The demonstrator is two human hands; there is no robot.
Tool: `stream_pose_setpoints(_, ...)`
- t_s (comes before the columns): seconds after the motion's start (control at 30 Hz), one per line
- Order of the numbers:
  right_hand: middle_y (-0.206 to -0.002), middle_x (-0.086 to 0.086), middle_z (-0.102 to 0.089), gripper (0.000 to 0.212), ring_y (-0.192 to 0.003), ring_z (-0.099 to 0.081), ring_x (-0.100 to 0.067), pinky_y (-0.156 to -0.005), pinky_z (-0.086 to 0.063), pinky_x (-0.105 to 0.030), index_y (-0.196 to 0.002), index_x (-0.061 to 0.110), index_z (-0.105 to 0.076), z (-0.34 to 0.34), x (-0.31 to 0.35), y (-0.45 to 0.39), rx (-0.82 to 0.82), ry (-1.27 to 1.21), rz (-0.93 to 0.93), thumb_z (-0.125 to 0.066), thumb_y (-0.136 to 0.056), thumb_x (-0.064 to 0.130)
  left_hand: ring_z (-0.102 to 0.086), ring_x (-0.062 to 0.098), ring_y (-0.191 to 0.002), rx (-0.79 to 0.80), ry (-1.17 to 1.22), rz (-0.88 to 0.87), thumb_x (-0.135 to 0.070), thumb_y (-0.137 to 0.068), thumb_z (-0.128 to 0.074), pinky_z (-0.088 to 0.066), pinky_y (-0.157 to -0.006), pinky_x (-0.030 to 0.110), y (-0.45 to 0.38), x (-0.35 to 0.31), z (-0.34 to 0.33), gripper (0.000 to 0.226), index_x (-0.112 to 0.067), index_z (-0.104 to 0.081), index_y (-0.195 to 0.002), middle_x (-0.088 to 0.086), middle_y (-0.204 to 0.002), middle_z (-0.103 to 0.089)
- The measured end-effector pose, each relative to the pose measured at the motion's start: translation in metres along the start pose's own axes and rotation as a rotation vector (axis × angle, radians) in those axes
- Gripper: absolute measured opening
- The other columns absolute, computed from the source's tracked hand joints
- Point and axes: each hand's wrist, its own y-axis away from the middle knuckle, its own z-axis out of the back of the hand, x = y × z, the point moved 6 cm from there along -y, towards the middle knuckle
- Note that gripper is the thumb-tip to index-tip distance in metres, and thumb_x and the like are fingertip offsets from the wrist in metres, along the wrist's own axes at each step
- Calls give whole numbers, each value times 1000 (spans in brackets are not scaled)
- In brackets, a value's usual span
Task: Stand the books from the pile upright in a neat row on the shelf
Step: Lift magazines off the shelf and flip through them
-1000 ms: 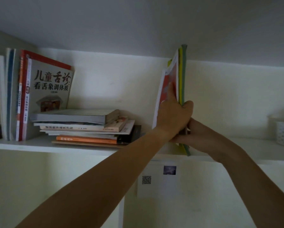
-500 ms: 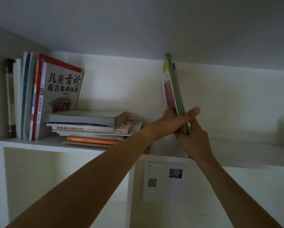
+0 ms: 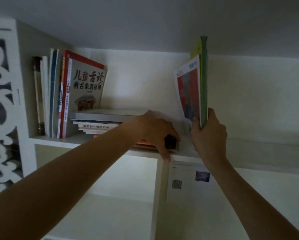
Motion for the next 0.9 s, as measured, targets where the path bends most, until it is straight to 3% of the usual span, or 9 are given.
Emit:
stream_pose_setpoints(0.13,-97,-8,-69,30,-81,-64,-29,-70,-51,-32,-129,13,-55,0,4,2,-5,-35,-10,-54,-102,25,-45,20,-136,-52,70,-76,-73,-70,-78,-36,-116,43,-6,3,-4,88,-44,-50,-148,-7,-149,-50)
stream_pose_setpoints(0.27,-107,-11,-69,32,-81,-56,-23,-74,-45,-28,-132,11,-55,6,0,0,9,-58,-36,-54,-103,24,-53,8,-117,-138,109,-86,-78,-73,-72,-41,-109,37,-10,14,3,72,-50,-57,-138,-17,-138,-60)
stream_pose_setpoints(0.4,-110,-13,-71,30,-92,-69,-33,-80,-58,-37,-129,11,-55,8,-4,1,19,-105,-49,-55,-102,26,-56,16,-123,-287,25,-107,-59,-87,-69,-41,-108,37,-17,19,4,53,-48,-58,-138,-12,-138,-60)
stream_pose_setpoints(0.6,-112,-12,-70,32,-78,-58,-18,-64,-43,-15,-133,11,-54,7,-4,-1,62,-73,-24,-54,-103,24,-53,16,-126,-132,104,-132,-71,-79,-72,-43,-111,43,-20,17,-2,64,-47,-59,-137,-13,-138,-58)
stream_pose_setpoints(0.7,-109,-12,-70,32,-85,-67,-28,-71,-52,-25,-132,12,-53,6,-3,-1,62,-87,-12,-54,-103,25,-57,15,-123,-219,18,-130,-68,-82,-70,-46,-110,42,-15,13,3,59,-44,-62,-136,-13,-135,-63)
stream_pose_setpoints(0.77,-104,-10,-69,31,-80,-63,-27,-75,-58,-34,-131,13,-54,6,-3,0,56,-88,-12,-55,-103,25,-59,15,-120,-292,-51,-141,-61,-86,-70,-48,-108,40,-8,4,6,53,-41,-64,-134,-11,-133,-65)
stream_pose_setpoints(0.9,-110,-13,-70,34,-73,-54,-19,-72,-49,-26,-135,11,-52,6,-2,0,65,-67,0,-56,-103,24,-65,27,-116,-445,-249,-94,-41,-98,-62,-54,-102,46,-8,-15,1,47,-31,-54,-142,4,-136,-63)
